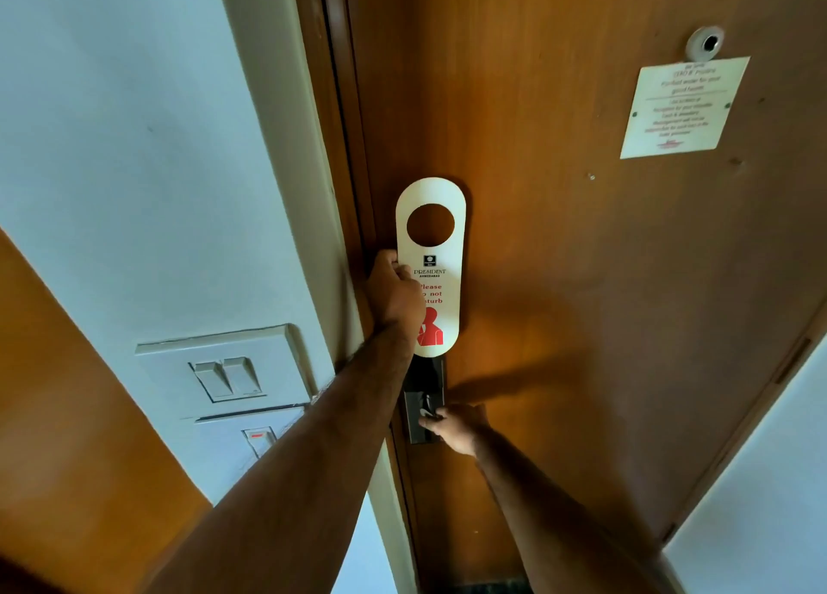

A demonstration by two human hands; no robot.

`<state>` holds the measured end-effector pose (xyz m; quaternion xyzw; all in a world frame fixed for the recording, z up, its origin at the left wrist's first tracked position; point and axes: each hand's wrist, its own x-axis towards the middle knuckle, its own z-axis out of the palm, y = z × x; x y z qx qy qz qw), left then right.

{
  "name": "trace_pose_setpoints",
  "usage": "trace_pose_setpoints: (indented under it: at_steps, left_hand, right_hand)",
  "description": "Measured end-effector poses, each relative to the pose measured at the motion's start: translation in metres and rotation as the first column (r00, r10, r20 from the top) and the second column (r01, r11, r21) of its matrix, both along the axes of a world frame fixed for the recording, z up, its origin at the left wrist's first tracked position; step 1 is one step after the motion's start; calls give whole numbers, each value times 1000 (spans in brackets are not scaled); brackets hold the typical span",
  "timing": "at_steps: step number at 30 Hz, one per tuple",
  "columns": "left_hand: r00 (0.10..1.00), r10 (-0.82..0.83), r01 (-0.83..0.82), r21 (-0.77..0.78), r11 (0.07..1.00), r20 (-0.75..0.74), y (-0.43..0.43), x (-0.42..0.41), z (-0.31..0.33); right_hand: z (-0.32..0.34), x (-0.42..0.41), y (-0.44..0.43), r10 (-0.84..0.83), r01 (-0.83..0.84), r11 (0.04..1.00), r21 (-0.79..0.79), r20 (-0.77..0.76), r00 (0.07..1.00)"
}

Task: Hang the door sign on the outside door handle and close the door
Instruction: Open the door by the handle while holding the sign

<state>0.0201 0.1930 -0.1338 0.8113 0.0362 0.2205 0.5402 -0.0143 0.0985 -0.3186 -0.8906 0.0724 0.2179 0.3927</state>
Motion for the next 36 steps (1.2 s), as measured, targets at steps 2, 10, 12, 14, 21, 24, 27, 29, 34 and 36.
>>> trace_pose_setpoints:
  at_steps: [2, 10, 12, 14, 21, 24, 27, 29, 34, 36]
  left_hand:
    - [1000, 5, -6, 7, 1000, 18, 0, 0, -3]
    - [999, 23, -24, 25, 999, 46, -3, 3, -12]
    - [998, 18, -20, 21, 1000, 68, -3, 0, -14]
    - [996, 13, -14, 8, 1000, 86, -2, -4, -17]
    - [988, -36, 37, 0, 999, 153, 5, -31, -26]
    - [984, -70, 66, 30, 997, 162, 9, -43, -30]
    - [982, -135, 133, 24, 991, 133, 14, -59, -32]
    - [976, -184, 186, -9, 982, 112, 16, -71, -31]
    - [943, -294, 314, -120, 942, 156, 27, -108, -23]
    - [926, -336, 363, -163, 918, 172, 32, -125, -20]
  right_hand:
    - [-6, -1, -2, -4, 5, 997, 81, -7, 1000]
    - [-16, -4, -6, -30, 48, 981, 186, -100, 995]
    - [-16, -8, -4, -51, 65, 982, 177, -81, 995]
    - [-18, -15, -3, -73, 82, 984, 155, -60, 996]
    - [-16, -48, 9, 23, 29, 962, -273, 182, 983]
    - [-15, -67, 15, 78, 46, 899, -435, 264, 961]
    - [-18, -90, 25, 84, 127, 833, -539, 350, 933]
    - [-23, -104, 28, 77, 160, 808, -567, 370, 926]
    - [-22, -139, 30, 26, 187, 801, -569, 345, 938]
    - [-20, -153, 29, 8, 195, 810, -553, 343, 939]
